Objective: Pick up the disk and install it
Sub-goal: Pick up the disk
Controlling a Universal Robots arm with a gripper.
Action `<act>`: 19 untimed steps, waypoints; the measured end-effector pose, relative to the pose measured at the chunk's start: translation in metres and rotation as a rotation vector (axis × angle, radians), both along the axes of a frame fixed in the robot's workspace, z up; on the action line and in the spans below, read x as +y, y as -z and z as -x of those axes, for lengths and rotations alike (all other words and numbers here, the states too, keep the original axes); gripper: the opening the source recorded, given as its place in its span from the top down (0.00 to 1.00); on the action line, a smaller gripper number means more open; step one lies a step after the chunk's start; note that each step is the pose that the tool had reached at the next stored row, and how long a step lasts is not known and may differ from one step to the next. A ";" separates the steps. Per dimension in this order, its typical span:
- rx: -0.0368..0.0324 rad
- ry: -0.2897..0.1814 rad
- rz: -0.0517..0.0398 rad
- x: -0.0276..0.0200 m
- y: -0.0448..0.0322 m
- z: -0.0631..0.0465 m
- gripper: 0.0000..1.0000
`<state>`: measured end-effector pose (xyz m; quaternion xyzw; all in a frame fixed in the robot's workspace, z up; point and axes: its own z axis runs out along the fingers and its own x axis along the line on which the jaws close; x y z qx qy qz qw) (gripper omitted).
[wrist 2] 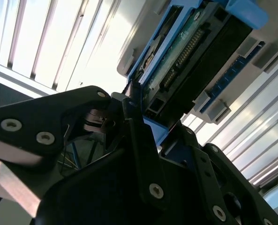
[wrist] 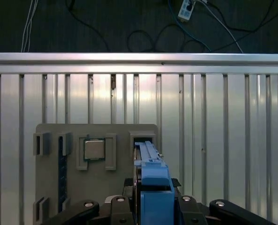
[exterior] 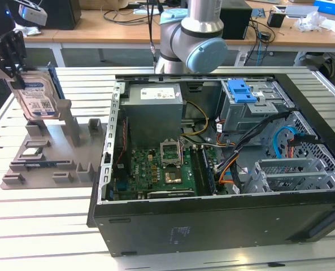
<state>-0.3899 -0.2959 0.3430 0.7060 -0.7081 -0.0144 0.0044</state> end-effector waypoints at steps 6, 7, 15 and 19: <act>0.0000 0.000 0.0009 0.0003 -0.0156 0.000 0.63; 0.0000 0.000 0.0011 0.0003 -0.0187 0.000 0.63; 0.0000 0.000 0.0022 0.0006 -0.0400 0.000 0.63; 0.0000 0.000 0.0027 0.0007 -0.0485 0.000 0.63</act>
